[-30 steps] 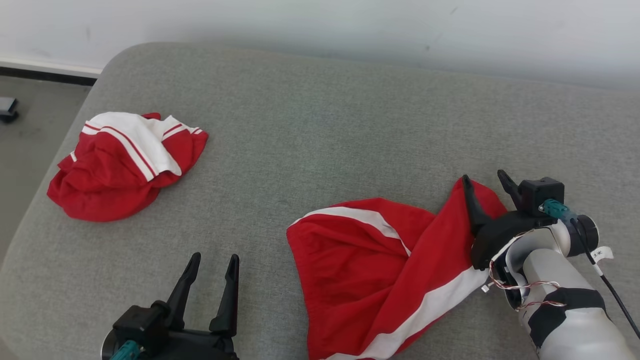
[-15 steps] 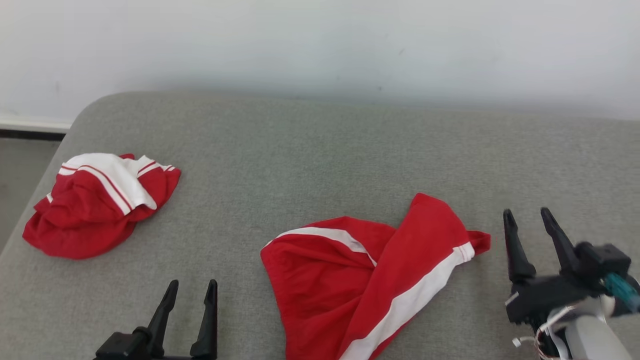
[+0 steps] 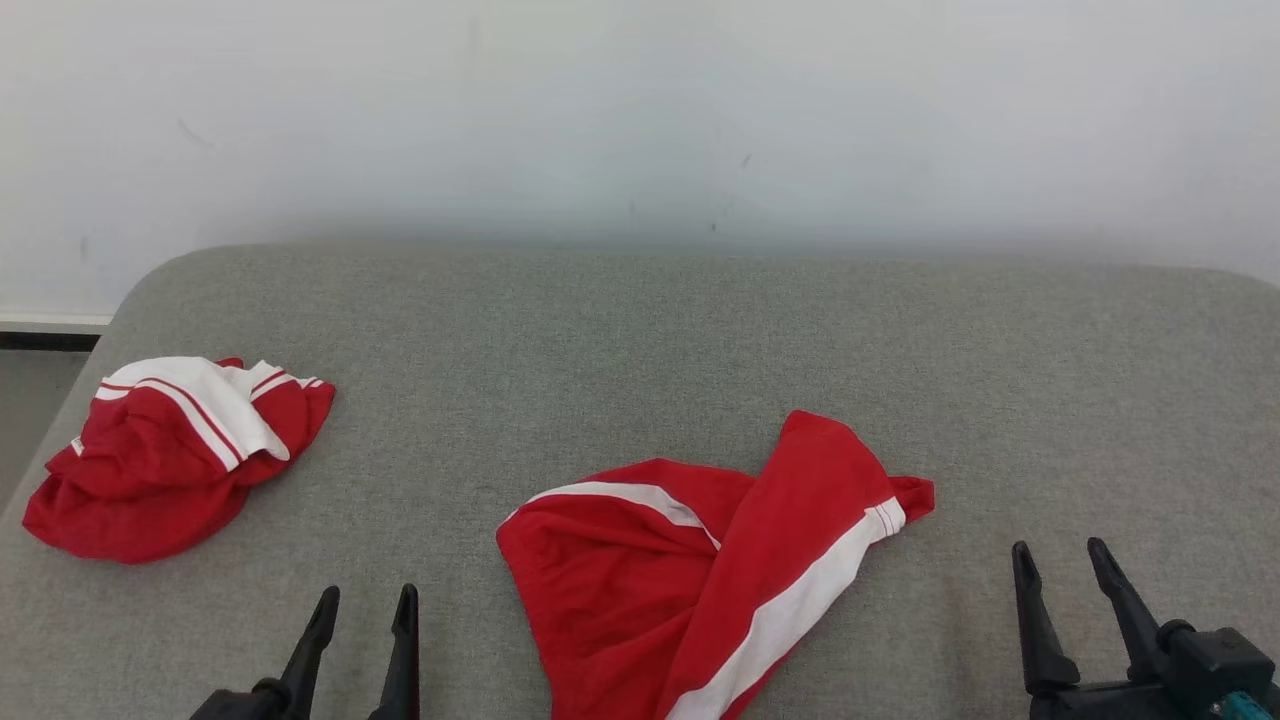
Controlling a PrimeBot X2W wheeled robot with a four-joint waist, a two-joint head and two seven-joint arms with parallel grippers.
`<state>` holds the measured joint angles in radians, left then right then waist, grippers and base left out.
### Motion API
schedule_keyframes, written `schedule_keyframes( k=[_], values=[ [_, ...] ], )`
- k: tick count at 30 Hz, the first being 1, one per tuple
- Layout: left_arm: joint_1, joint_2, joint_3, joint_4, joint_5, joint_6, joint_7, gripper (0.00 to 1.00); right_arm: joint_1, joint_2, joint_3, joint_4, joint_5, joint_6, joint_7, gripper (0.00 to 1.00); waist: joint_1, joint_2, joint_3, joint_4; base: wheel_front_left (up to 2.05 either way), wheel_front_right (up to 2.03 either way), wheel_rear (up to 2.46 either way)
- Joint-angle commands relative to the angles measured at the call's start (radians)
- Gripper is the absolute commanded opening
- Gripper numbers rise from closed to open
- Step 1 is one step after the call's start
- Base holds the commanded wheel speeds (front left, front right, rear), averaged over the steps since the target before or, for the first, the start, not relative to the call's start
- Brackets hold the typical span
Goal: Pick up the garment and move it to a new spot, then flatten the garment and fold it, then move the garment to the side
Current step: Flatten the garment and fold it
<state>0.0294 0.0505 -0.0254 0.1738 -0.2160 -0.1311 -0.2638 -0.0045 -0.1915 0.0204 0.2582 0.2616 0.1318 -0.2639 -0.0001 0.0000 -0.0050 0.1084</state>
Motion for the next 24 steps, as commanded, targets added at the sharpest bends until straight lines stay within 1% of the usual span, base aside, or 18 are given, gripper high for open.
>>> schedule_keyframes(
  k=[1,4,7,13,17,18,24],
  values=[
    [0.01,0.0,0.0,-0.003,0.009,0.002,-0.001,1.0,-0.001,0.001,0.012,0.003,-0.01,-0.002,0.0,1.0,0.0001,0.0,-0.002,0.005,0.0,0.0,0.0],
    [0.01,0.0,-0.007,-0.003,0.011,0.002,-0.001,1.0,-0.021,-0.008,0.033,0.034,-0.008,-0.002,0.0,1.0,0.0001,0.0,-0.003,0.017,0.0,0.0,0.0],
    [0.006,0.0,-0.013,-0.004,0.009,0.002,-0.001,1.0,-0.059,-0.017,0.062,0.097,0.002,-0.002,0.0,1.0,0.0001,0.0,0.001,0.034,0.0,0.0,0.0],
    [-0.015,0.0,-0.029,-0.004,-0.003,0.002,-0.001,1.0,-0.156,-0.042,0.118,0.256,0.004,-0.002,0.0,1.0,0.0001,0.0,0.029,0.084,0.0,0.0,0.0],
    [-0.026,0.0,-0.037,0.0,-0.01,0.002,-0.001,1.0,-0.226,-0.046,0.134,0.358,-0.007,-0.002,0.0,1.0,0.0001,0.0,0.055,0.12,0.0,0.0,0.0],
    [-0.026,0.0,-0.037,0.0,-0.01,0.002,-0.001,1.0,-0.226,-0.046,0.134,0.358,-0.007,-0.002,0.0,1.0,0.0001,0.0,0.055,0.12,0.0,0.0,0.0],
    [-0.041,0.0,-0.044,0.001,-0.017,0.002,-0.001,1.0,-0.308,-0.047,0.14,0.463,-0.006,-0.002,0.0,1.0,0.0001,0.0,0.09,0.161,0.0,0.0,0.0]
  ],
)
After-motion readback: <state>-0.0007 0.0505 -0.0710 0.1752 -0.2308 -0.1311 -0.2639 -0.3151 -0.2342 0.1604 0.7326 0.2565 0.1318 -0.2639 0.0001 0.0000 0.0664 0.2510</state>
